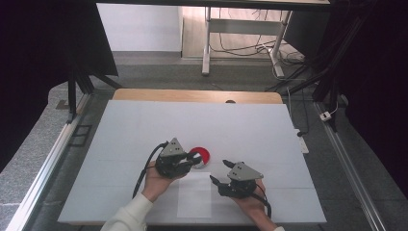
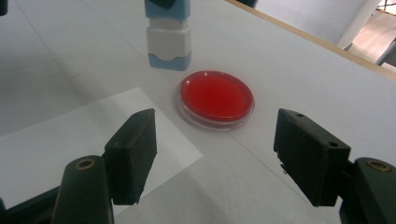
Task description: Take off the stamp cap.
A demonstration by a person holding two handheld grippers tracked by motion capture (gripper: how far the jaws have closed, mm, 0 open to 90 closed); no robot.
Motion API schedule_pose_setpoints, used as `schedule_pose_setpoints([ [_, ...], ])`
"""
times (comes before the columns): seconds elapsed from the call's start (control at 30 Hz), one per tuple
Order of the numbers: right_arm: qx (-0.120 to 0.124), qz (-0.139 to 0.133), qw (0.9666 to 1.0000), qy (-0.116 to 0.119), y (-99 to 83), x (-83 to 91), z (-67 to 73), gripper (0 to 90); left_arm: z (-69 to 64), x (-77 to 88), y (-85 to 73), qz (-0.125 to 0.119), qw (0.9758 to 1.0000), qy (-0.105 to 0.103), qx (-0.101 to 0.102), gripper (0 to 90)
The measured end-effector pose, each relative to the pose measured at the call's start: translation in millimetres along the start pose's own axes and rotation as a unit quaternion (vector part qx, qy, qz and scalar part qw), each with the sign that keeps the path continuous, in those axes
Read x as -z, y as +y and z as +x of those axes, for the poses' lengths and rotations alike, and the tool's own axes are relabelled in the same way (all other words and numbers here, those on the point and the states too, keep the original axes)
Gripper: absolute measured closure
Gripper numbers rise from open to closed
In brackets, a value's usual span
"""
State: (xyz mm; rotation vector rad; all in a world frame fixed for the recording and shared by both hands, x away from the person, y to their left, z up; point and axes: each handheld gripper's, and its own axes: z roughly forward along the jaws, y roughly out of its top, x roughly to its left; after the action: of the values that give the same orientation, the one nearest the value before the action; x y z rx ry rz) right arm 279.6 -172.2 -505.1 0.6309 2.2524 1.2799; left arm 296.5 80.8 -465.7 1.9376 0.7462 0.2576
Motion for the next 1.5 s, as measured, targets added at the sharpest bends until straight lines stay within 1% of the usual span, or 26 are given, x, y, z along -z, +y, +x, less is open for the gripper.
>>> schedule_pose_setpoints([
  [0.07,0.000,-0.002,1.0000,-0.001,1.2,-1.4,0.8,30.1,0.0,-1.3,0.7,0.001,1.0000,0.001,-0.003,75.0],
  [0.33,0.006,0.008,0.9999,0.004,4.1,-12.6,6.9,30.5,0.2,-4.7,0.3,0.002,1.0000,-0.002,-0.003,75.0],
  [0.57,0.005,0.009,0.9999,0.011,7.9,-22.8,13.6,31.3,-1.1,-6.1,0.3,0.001,1.0000,-0.006,-0.004,75.0],
  [0.63,0.002,0.006,0.9999,0.011,8.7,-25.0,15.3,31.5,-1.9,-6.9,0.3,0.002,1.0000,-0.007,-0.004,75.0],
  [1.07,-0.003,0.010,0.9999,0.013,13.1,-34.1,20.1,32.8,-3.3,-9.6,0.1,0.004,0.9999,-0.010,-0.006,75.0],
  [1.2,-0.011,0.012,0.9998,0.011,13.4,-36.5,20.1,33.9,-3.4,-9.9,0.1,0.005,0.9999,-0.010,-0.007,75.0],
  [1.37,-0.008,0.012,0.9998,0.011,14.0,-38.6,21.0,37.4,-3.8,-10.6,-0.2,0.005,0.9999,-0.010,-0.007,75.0],
  [1.5,-0.011,0.014,0.9998,0.003,14.1,-40.3,21.1,41.7,-4.0,-10.9,-0.2,0.005,0.9999,-0.010,-0.008,75.0],
])
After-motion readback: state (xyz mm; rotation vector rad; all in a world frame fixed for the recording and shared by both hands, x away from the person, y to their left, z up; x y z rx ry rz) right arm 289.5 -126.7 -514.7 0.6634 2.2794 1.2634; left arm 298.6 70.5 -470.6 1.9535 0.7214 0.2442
